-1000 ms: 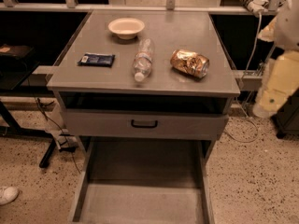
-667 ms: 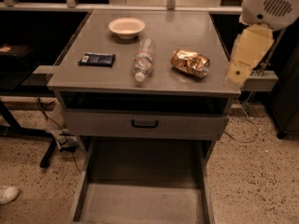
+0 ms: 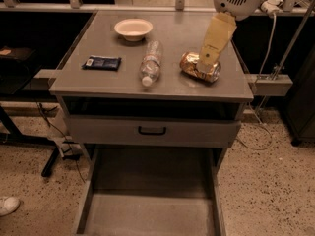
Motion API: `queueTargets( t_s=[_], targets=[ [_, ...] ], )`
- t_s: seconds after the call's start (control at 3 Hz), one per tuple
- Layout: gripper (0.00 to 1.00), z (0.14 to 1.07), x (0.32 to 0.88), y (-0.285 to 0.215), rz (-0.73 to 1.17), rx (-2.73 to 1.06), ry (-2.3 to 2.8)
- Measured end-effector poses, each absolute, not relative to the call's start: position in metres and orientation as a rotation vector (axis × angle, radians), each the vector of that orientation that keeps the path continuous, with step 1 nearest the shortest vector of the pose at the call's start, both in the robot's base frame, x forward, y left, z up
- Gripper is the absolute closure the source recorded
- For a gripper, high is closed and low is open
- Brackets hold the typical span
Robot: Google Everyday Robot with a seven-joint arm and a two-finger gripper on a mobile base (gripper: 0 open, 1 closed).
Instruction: Place orange can into middle drawer
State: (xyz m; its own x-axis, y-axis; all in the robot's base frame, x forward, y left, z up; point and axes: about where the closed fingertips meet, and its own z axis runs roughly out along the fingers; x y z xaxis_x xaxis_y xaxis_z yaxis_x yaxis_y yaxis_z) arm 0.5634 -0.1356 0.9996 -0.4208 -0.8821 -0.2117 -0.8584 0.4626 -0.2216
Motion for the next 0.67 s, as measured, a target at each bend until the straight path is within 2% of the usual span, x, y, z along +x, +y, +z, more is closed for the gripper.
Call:
queueTargets(
  t_s=[0.67],
  targets=[
    [0.0, 0.977, 0.615, -0.141, -0.083, -1.355, 2.458]
  ],
)
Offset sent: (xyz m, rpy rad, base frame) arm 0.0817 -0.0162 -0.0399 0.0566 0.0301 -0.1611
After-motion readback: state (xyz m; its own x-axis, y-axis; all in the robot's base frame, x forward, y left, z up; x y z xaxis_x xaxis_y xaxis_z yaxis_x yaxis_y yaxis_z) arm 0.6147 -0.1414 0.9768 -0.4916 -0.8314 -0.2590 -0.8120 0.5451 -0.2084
